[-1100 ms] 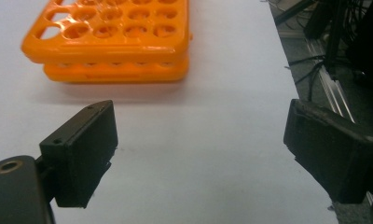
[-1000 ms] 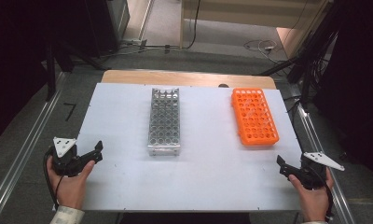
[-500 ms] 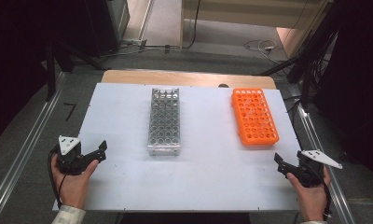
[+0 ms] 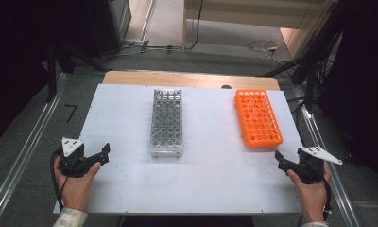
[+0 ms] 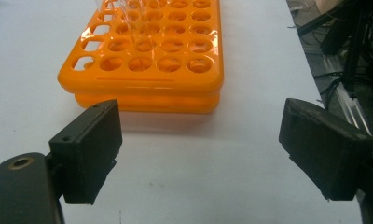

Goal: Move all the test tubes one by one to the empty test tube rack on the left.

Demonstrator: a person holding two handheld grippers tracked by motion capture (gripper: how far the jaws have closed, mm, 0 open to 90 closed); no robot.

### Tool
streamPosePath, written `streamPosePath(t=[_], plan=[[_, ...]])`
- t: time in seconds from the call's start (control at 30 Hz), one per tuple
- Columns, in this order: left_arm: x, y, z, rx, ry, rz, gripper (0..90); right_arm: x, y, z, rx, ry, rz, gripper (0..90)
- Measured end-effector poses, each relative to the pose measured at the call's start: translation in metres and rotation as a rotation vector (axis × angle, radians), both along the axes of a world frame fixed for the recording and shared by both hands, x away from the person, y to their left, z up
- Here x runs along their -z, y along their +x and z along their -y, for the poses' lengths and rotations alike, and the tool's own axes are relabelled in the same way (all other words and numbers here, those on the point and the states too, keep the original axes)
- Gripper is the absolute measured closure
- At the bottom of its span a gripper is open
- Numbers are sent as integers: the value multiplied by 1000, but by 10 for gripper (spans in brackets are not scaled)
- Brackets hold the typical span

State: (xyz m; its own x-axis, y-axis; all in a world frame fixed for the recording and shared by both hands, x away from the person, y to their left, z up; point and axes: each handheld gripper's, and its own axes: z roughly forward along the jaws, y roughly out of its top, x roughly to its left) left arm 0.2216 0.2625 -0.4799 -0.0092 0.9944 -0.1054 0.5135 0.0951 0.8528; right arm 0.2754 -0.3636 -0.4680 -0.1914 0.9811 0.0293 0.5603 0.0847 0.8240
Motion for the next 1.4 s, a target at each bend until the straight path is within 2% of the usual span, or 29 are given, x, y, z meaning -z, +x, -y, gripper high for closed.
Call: streamPosePath(t=[0.23,0.6,1.03,1.17,1.4], plan=[[0,1,2,2,7,-2,117,-1,7,-1,0,13,0,124],[1,1,2,4,12,-6,118,-2,18,-12,-26,-11,-2,139],[1,1,2,5,10,-2,118,-7,34,-29,-63,-28,28,243],[1,1,2,4,10,-2,118,-5,45,-37,-77,-48,39,295],[2,1,2,4,6,-2,119,-2,58,-42,-80,-53,47,341]])
